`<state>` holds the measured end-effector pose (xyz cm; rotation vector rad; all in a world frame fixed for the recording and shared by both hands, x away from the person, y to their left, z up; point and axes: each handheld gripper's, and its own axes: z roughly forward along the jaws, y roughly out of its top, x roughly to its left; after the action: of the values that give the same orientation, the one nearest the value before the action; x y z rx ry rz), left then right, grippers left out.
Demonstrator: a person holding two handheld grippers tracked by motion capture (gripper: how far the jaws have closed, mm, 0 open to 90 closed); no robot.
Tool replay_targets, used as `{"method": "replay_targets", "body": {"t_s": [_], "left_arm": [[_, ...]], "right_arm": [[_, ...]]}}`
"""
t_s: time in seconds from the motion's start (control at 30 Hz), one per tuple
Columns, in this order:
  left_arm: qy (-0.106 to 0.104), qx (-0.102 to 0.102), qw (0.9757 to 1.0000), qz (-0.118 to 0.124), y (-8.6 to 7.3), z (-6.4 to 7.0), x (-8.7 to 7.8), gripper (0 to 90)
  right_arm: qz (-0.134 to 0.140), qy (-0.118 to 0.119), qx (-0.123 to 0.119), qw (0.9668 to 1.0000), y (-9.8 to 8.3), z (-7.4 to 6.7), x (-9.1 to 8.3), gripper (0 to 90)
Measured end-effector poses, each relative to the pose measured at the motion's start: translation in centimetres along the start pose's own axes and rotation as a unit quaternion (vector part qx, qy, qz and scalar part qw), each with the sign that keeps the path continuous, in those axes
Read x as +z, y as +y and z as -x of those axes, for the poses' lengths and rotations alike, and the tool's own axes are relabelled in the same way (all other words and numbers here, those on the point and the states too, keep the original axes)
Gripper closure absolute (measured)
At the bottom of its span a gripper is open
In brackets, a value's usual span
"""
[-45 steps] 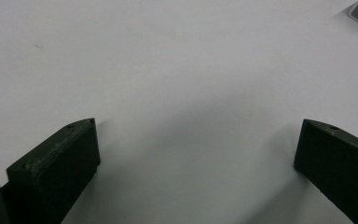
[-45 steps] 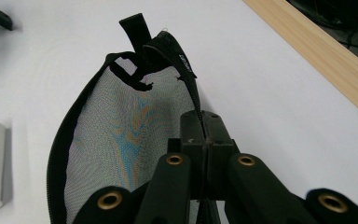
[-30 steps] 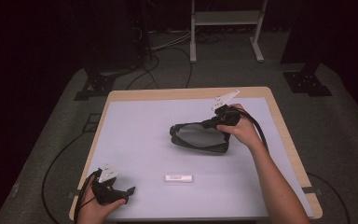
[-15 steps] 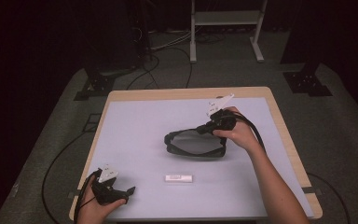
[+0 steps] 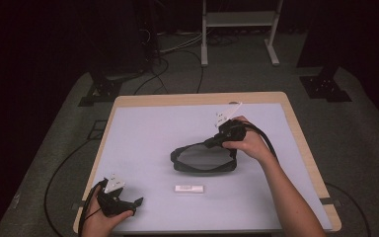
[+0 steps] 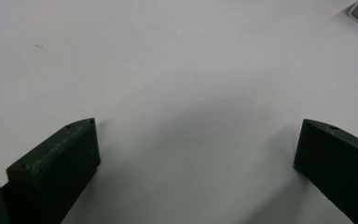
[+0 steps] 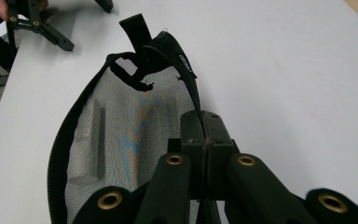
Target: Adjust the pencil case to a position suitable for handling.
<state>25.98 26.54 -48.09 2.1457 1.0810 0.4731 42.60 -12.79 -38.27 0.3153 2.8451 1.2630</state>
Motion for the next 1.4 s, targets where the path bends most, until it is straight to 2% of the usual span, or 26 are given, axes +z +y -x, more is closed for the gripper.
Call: {"method": "replay_targets", "body": {"t_s": [0.27, 0.67, 1.03, 1.4], "left_arm": [[0.0, 0.0, 1.0, 0.0, 0.0, 0.0, 0.0, 0.0], [0.0, 0.0, 1.0, 0.0, 0.0, 0.0, 0.0, 0.0], [0.0, 0.0, 1.0, 0.0, 0.0, 0.0, 0.0, 0.0], [0.0, 0.0, 1.0, 0.0, 0.0, 0.0, 0.0, 0.0]], "right_arm": [[-0.004, 0.014, 0.004, 0.9999, -0.2, -0.2, 0.7, 88.3], [-0.013, 0.02, 0.007, 0.9997, -0.5, 0.0, 1.5, 88.2], [-0.016, 0.015, 0.015, 0.9997, -0.9, 0.7, 2.0, 87.9], [-0.015, 0.003, 0.013, 0.9998, -0.9, 0.8, 2.2, 82.0]]}}
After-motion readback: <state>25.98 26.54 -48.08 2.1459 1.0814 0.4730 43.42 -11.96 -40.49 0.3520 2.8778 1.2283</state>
